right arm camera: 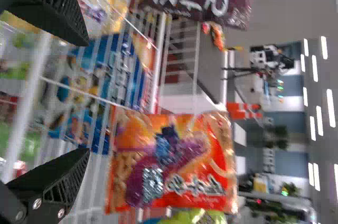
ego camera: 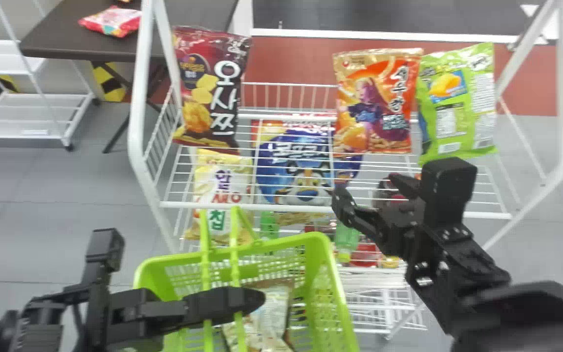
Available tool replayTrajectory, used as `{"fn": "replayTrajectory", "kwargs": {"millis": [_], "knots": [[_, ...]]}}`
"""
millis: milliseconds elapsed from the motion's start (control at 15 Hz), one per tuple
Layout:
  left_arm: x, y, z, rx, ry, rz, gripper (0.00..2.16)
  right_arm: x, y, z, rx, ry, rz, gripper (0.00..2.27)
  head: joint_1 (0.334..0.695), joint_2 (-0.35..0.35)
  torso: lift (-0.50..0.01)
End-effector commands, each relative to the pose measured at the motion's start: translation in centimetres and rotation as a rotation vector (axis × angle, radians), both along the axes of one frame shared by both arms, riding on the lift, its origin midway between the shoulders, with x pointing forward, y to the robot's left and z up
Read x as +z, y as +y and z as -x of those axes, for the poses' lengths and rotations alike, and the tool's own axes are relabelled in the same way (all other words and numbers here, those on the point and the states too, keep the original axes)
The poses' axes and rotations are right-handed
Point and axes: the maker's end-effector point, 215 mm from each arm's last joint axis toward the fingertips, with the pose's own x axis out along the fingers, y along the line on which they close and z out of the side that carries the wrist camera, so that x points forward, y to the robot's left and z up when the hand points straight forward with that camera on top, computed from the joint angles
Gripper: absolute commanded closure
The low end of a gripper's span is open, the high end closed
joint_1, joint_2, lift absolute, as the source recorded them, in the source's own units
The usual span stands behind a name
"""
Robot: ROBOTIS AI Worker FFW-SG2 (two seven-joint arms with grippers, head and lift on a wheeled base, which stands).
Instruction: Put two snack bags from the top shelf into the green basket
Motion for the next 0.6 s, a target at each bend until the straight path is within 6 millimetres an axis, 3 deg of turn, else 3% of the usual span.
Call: {"fn": "replayTrajectory", "kwargs": {"millis": [0,200,533], "knots": [[-0.1,-0.2,0.3,-0.007,0.006,-0.001,2.14,1.2,-1.7,-3.7,-0.027,-0.071,0.002,0.05,0.695,-0.086,0.000],[-0.2,-0.3,0.3,-0.011,0.000,-0.018,2.14,1.2,-2.5,-8.0,-0.037,-0.077,0.015,0.05,0.695,-0.118,0.000],[-0.2,-0.7,-0.1,-0.030,-0.012,-0.034,2.14,-0.5,-3.7,-14.1,-0.061,-0.049,0.051,0.05,0.695,-0.126,0.000]]}}
